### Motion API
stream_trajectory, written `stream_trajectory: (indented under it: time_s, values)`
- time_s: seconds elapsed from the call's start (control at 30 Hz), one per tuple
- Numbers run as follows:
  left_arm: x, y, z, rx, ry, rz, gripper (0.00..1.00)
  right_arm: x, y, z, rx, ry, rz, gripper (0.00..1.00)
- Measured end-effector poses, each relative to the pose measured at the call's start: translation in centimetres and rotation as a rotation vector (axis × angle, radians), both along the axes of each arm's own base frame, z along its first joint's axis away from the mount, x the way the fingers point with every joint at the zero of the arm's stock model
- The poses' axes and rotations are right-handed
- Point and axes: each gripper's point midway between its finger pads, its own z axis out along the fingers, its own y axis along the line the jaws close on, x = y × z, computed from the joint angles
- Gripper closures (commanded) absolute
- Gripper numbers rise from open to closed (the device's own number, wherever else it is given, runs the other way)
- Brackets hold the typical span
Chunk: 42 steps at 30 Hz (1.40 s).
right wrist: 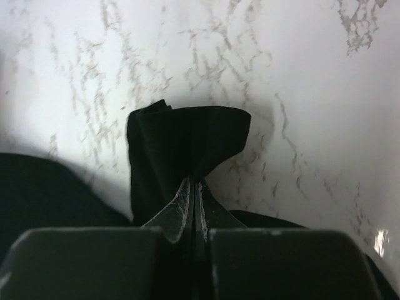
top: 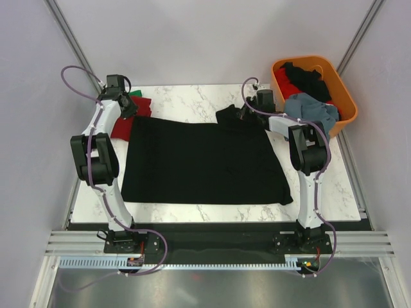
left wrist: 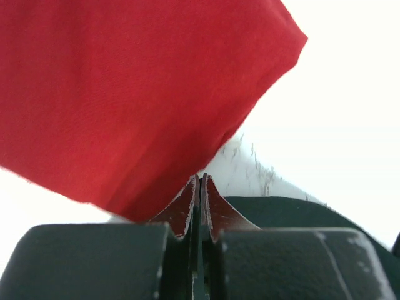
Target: Fold and stack the t-shirts
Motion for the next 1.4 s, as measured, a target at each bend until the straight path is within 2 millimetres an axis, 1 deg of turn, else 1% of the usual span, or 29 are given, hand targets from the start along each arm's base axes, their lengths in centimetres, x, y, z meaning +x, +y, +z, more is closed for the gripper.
stream_trajectory:
  time_s: [0.1, 0.2, 0.3, 0.37, 0.43, 0.53, 0.67, 0.77, 0.87, 1.0, 1.1, 1.23, 1.4]
  values:
    - [-1.4, 0.0, 0.4, 0.003, 0.005, 0.003, 0.98, -1.3, 0.0, 2.4, 0.004, -0.034, 0.030, 1.00]
    - [-2.8, -0.1, -0.3, 0.003, 0.031, 0.006, 0.98, -2.4, 0.0, 4.9, 0.000, -0.074, 0.056, 1.00]
    - [-4.3, -0.2, -1.1, 0.001, 0.063, 0.008, 0.98, -4.0, -0.4, 7.2, -0.011, -0.112, 0.076, 1.00]
    - [-5.1, -0.3, -1.4, -0.004, 0.075, 0.012, 0.98, -5.4, -0.7, 8.4, -0.019, -0.127, 0.084, 1.00]
    - [-5.9, -0.4, -1.4, -0.007, 0.081, 0.014, 0.98, -6.7, -1.1, 9.0, -0.029, -0.133, 0.088, 1.00]
    - [-7.2, -0.4, -1.0, -0.007, 0.078, 0.016, 0.98, -9.2, -1.8, 9.1, -0.040, -0.119, 0.088, 1.00]
    - [-8.8, -0.2, -0.4, -0.006, 0.067, 0.024, 0.98, -12.9, -2.7, 8.8, -0.050, -0.082, 0.084, 1.00]
    - [-10.3, 0.1, -0.7, 0.002, 0.072, 0.036, 0.98, -15.4, -3.4, 8.8, -0.057, -0.071, 0.076, 1.00]
    - [-11.8, 0.5, -1.5, 0.016, 0.087, 0.052, 0.98, -17.7, -4.3, 9.3, -0.066, -0.070, 0.063, 1.00]
    - [-13.8, 1.0, -2.8, 0.031, 0.112, 0.076, 0.98, -20.0, -5.3, 10.1, -0.078, -0.086, 0.037, 1.00]
    - [-14.7, 1.5, -3.0, 0.036, 0.113, 0.092, 0.98, -21.6, -6.0, 9.9, -0.090, -0.076, 0.021, 1.00]
    - [-15.1, 2.4, -2.3, 0.050, 0.079, 0.118, 0.98, -23.5, -6.9, 9.9, -0.108, -0.062, -0.006, 1.00]
    - [-15.4, 2.8, -1.5, 0.062, 0.038, 0.131, 0.98, -24.6, -7.8, 10.8, -0.107, -0.062, -0.055, 1.00]
